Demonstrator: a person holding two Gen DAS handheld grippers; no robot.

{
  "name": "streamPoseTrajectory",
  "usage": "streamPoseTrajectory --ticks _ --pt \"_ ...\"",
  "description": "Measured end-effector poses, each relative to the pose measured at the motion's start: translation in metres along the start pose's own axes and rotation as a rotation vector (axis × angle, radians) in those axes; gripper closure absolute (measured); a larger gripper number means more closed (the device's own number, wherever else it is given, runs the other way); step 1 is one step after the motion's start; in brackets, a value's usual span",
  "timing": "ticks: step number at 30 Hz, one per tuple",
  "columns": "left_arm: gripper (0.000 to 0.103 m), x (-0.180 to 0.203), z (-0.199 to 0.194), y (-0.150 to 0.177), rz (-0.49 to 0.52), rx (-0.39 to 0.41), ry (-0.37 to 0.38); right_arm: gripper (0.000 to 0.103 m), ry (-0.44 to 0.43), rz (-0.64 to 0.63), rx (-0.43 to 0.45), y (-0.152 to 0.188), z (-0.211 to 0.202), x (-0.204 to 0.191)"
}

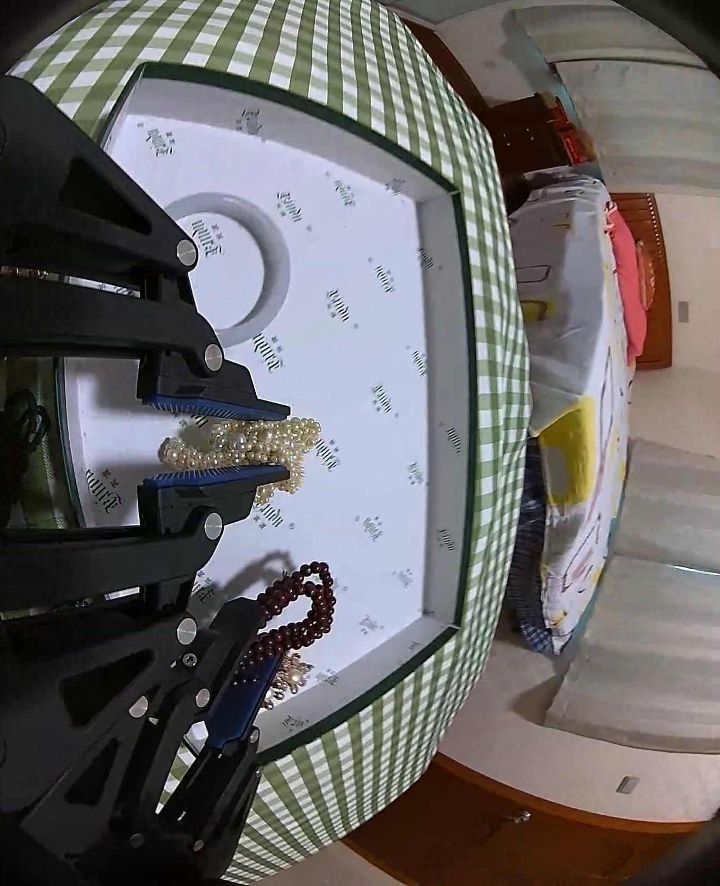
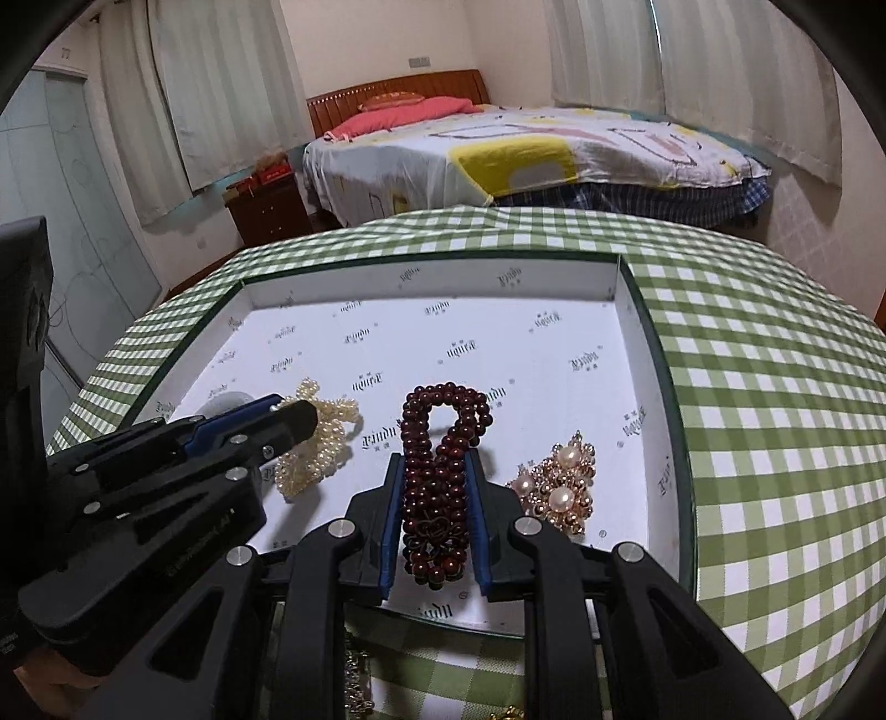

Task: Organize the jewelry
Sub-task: 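Place the bead bracelet with the right tool while the left tool places the pearl necklace in the tray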

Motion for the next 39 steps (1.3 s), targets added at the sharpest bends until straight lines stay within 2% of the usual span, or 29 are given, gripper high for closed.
streamPoseTrajectory --ticks 3,8,16,22,30,39 --pt "0.086 0.001 0.003 0.003 0.0 -0.017 0.01 0.08 -0.002 0.002 -0.012 0.001 0.002 0.002" --pt "0.082 0.001 0.006 0.001 -0.017 -0.026 0.011 0.069 -0.006 0.006 -0.012 0.001 0.002 0.004" --pt "0.06 -0.006 -0.003 0.002 -0.025 -0.004 0.029 0.066 -0.004 0.02 -0.003 0.002 -0.001 0.008" --pt "0.049 -0.014 -0.013 0.0 -0.044 0.018 0.049 0.061 -0.006 0.023 0.008 0.003 -0.005 0.009" --pt "0.043 -0.025 -0.029 -0.001 -0.063 0.057 0.029 0.061 -0.007 0.017 0.023 0.002 -0.011 0.004" --pt "0.041 -0.04 -0.062 0.004 -0.084 0.134 -0.011 0.058 0.009 0.007 0.081 0.006 -0.045 -0.003"
Point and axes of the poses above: each gripper's, at about its wrist camera, not at the fingertips, and z roughly the way its jaws point, x to its right, y to its underside, the point moved 3 cm from there along z, roughly the way its jaws point, and after that the axes turned 11 degrees about -y, right-handed, at the moved point
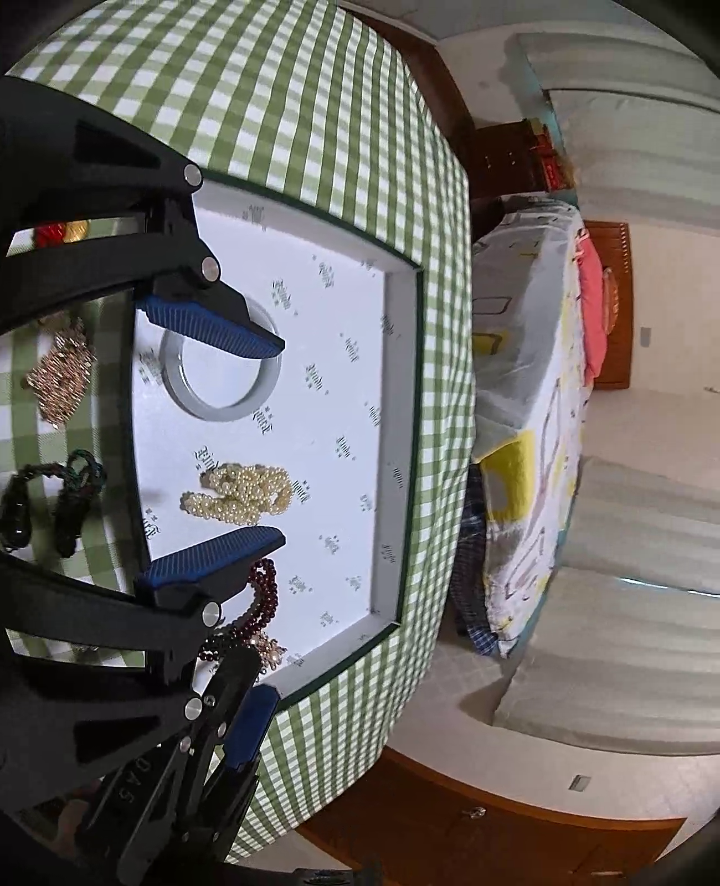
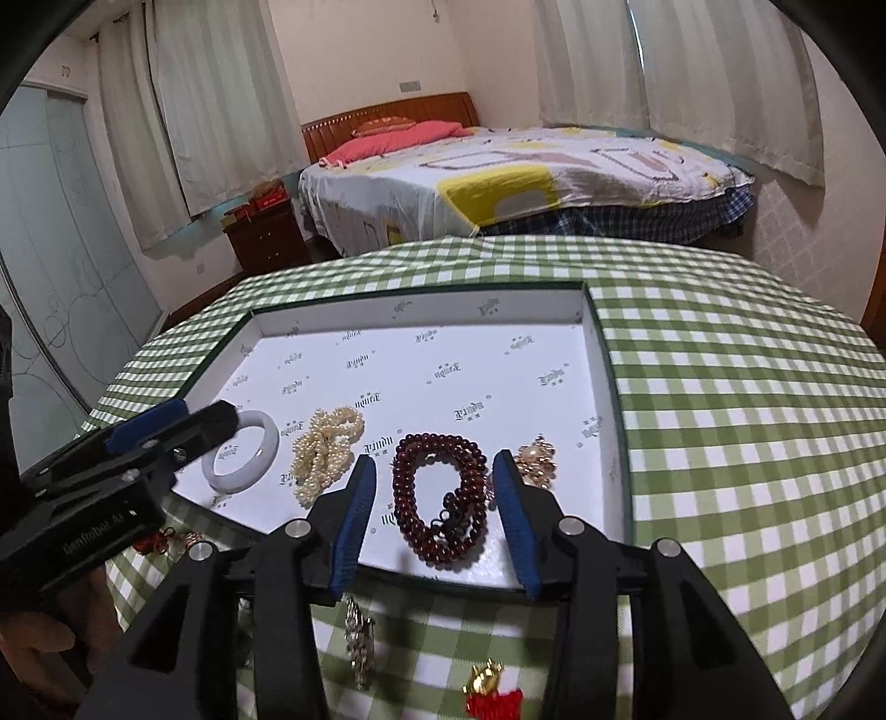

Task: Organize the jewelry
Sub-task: 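Place the bead bracelet with the right tool while the left tool places the pearl necklace in the tray, then withdraw both open tools from the tray back over the table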

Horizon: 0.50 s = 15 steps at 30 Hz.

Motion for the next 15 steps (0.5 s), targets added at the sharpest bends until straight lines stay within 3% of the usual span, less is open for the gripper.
streamPoseTrajectory --ticks 15 --pt "0.04 -0.026 -0.057 0.036 -0.047 0.018 -0.03 0.058 0.025 -0.016 0.016 0.038 -0.04 -0.011"
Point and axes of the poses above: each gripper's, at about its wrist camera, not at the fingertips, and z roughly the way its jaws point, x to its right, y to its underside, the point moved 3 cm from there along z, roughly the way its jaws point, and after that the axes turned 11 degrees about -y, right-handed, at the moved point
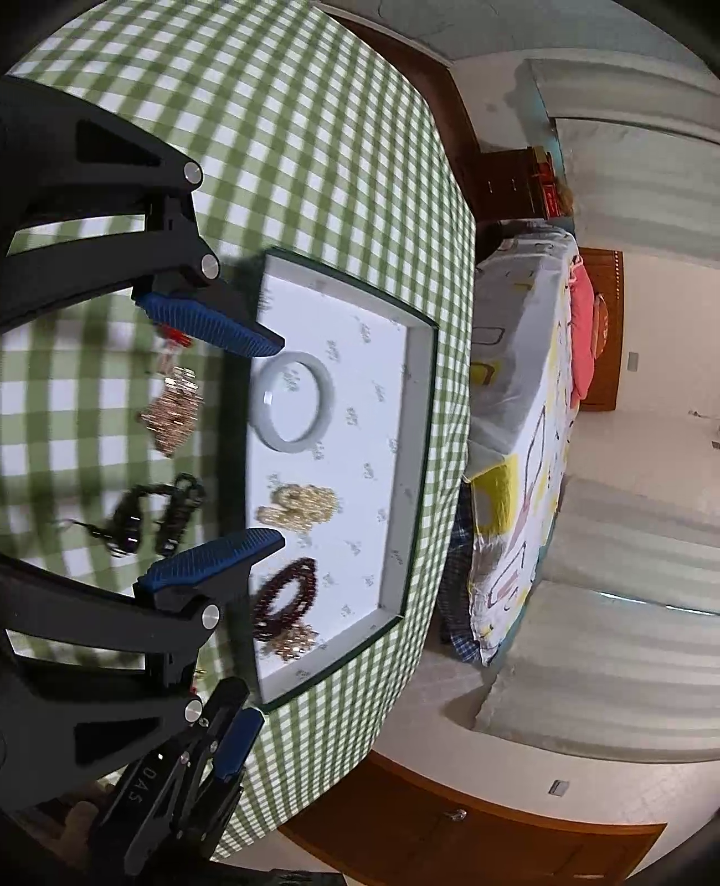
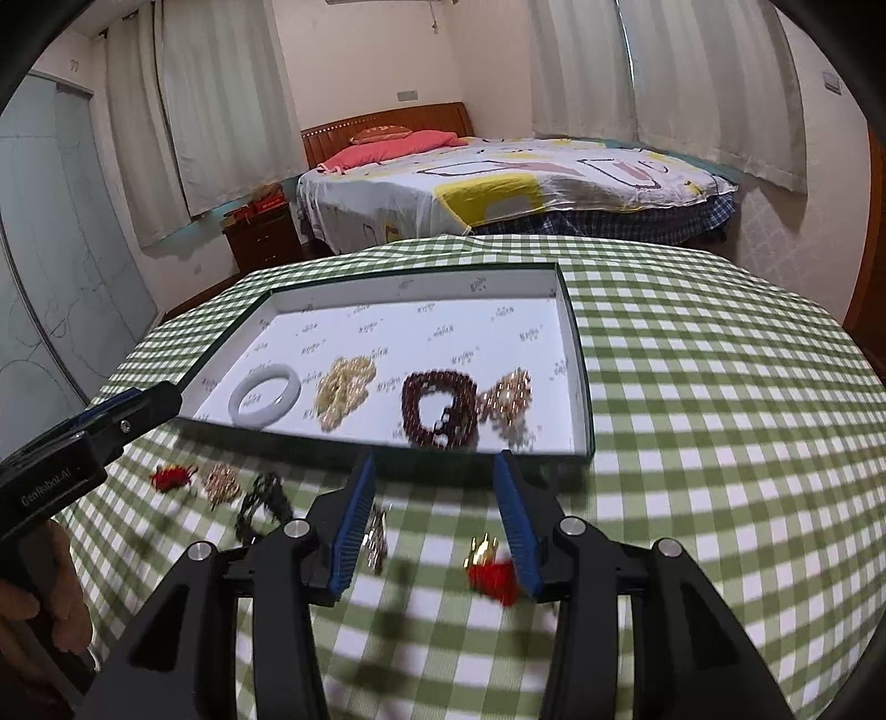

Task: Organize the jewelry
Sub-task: 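Withdraw both open tools from the tray back over the table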

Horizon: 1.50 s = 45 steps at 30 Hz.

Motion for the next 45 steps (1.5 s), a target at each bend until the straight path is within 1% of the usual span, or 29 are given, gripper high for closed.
streamPoseTrajectory --ticks 8,14,26,28,34,37,45 --pt "0.04 -0.01 -0.013 0.022 -0.006 -0.022 -0.017 0.058 -0.002 -0.01 0.0 0.017 -0.011 -0.006" --pt "0.04 -0.015 -0.022 0.031 -0.001 -0.017 -0.034 0.058 -0.002 -0.018 0.007 0.023 -0.018 -0.011" --pt "0.04 -0.043 -0.03 0.052 -0.03 -0.038 -0.096 0.058 -0.01 -0.034 0.006 0.04 -0.026 -0.018" --pt "0.04 -0.049 -0.027 0.054 -0.041 -0.041 -0.111 0.058 -0.011 -0.032 0.007 0.04 -0.027 -0.018" --pt "0.04 -0.064 -0.01 0.055 -0.075 -0.086 -0.132 0.058 -0.01 -0.019 0.003 0.04 -0.025 -0.013" --pt "0.04 -0.066 0.002 0.054 -0.081 -0.112 -0.136 0.058 -0.009 -0.013 -0.009 0.042 -0.02 -0.011" --pt "0.04 -0.063 0.03 0.041 -0.082 -0.151 -0.136 0.058 -0.006 0.001 -0.039 0.043 -0.008 -0.004"
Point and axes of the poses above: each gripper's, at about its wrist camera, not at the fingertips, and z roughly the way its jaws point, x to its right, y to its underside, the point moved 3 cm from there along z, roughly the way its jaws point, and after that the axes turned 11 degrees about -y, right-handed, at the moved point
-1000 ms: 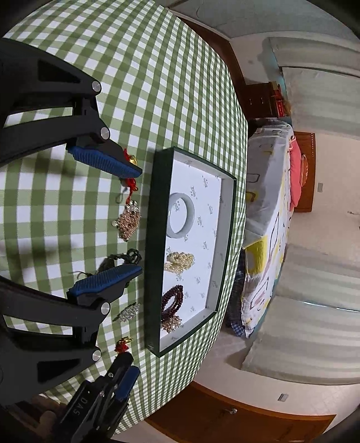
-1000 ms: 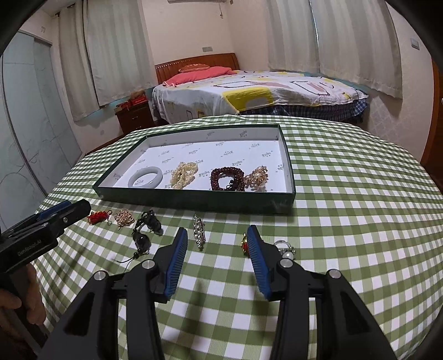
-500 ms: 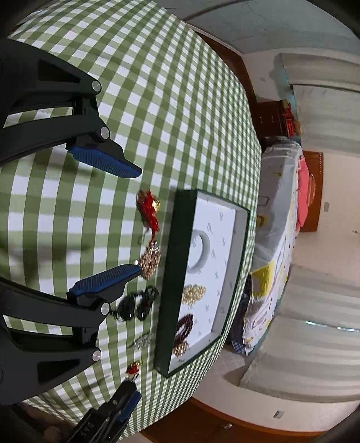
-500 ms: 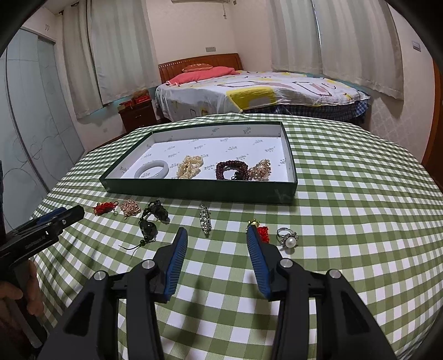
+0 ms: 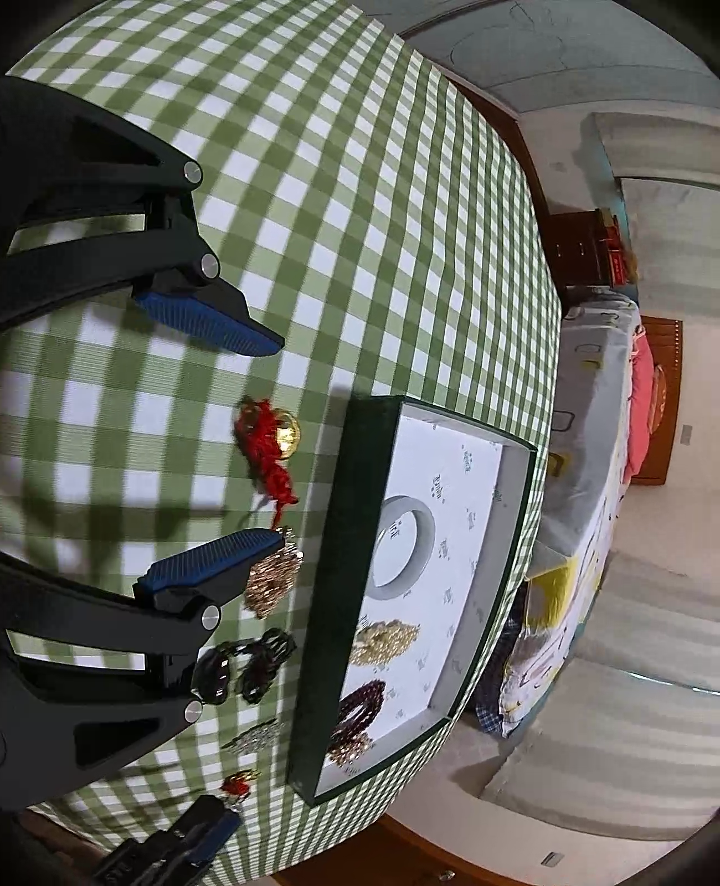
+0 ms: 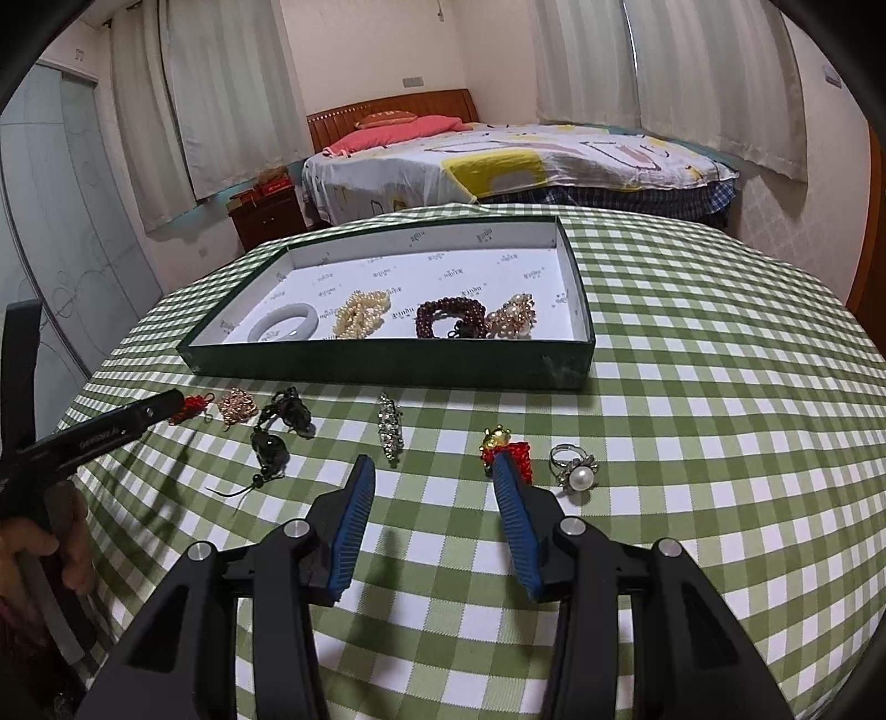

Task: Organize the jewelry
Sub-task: 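Withdraw both open tools from the tray back over the table, then grasp the red tassel charm with the left tool while the right tool grasps the silver pin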

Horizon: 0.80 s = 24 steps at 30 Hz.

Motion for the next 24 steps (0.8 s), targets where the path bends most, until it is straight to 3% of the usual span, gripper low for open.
streamPoseTrajectory --ticks 8,13,20,24 --pt "0.047 0.003 0.019 -0.006 0.014 -0.041 -0.011 0.058 0.005 0.015 -0.02 -0.001 0.006 0.006" --pt "0.07 0.005 0.017 -0.004 0.062 -0.026 -0.027 0.058 0.01 0.02 -0.025 -0.002 0.008 0.008" --pt "0.078 0.0 0.009 -0.001 0.055 0.004 -0.019 0.058 -0.006 0.002 -0.035 -0.006 0.012 0.001" --pt "0.089 -0.001 -0.002 0.0 0.068 0.033 -0.025 0.058 -0.022 -0.023 -0.037 -0.014 0.017 -0.007"
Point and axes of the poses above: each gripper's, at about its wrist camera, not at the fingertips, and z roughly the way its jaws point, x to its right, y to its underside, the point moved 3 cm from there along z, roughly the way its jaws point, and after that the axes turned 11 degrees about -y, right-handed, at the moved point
